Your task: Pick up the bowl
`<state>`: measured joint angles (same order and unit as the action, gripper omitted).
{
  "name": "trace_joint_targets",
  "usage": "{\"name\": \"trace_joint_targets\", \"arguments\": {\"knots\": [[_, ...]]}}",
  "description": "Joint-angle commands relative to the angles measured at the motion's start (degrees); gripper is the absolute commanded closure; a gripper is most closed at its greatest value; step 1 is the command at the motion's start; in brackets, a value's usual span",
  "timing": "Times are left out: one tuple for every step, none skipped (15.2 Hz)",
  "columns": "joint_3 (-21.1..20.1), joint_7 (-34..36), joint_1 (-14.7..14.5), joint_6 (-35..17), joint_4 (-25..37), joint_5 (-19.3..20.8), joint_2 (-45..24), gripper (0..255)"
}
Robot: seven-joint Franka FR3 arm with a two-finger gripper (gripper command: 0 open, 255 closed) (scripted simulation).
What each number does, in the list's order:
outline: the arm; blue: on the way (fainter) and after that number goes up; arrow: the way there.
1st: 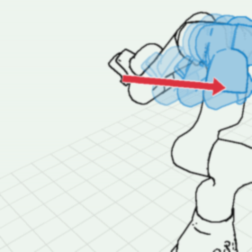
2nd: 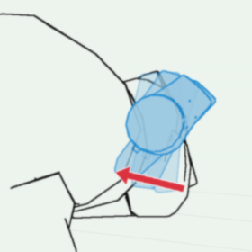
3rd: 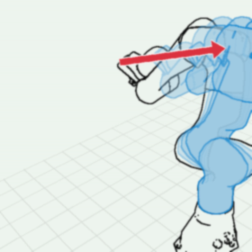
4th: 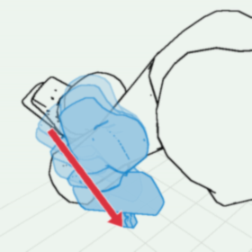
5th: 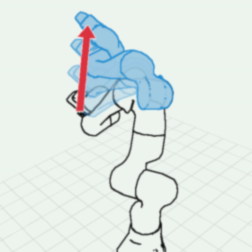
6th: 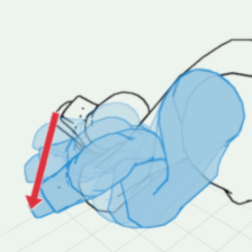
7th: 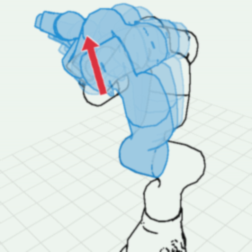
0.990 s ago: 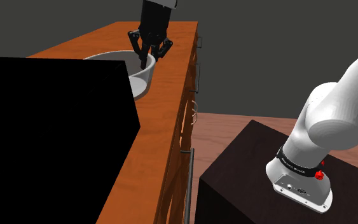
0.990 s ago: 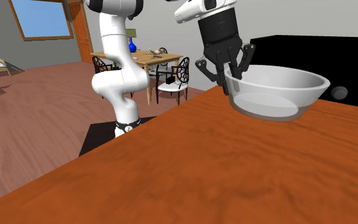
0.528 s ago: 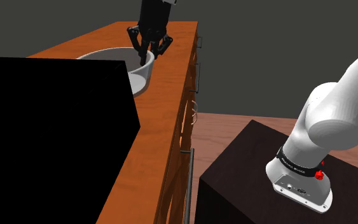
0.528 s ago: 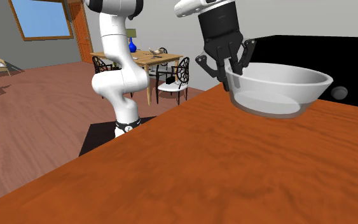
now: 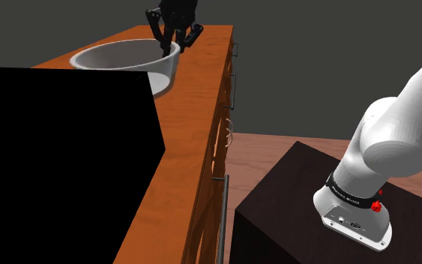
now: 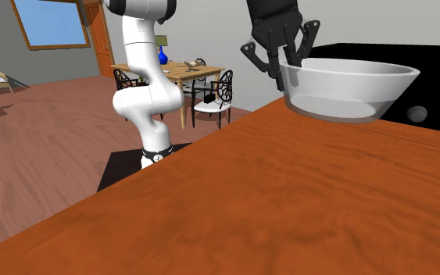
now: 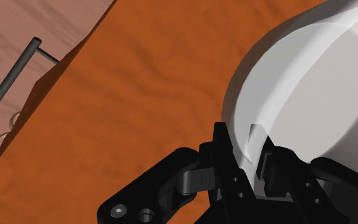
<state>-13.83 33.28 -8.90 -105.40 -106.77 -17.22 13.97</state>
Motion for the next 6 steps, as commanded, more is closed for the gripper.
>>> {"name": "trace_joint_targets", "arguments": {"knots": [[0.0, 0.49, 0.03, 1.49, 2.02, 0.2, -0.39, 255], [0.02, 0.68, 0.05, 2.24, 2.97, 0.3, -0.57, 255], [0.04, 0.88, 0.08, 3.0, 3.94, 0.39, -0.77, 255], [0.06, 1.08, 0.1, 3.75, 4.92, 0.48, -0.97, 255], [0.06, 1.11, 0.1, 3.86, 5.06, 0.5, -1.0, 255], [0.06, 1.11, 0.1, 3.87, 5.07, 0.5, -1.0, 255]]}}
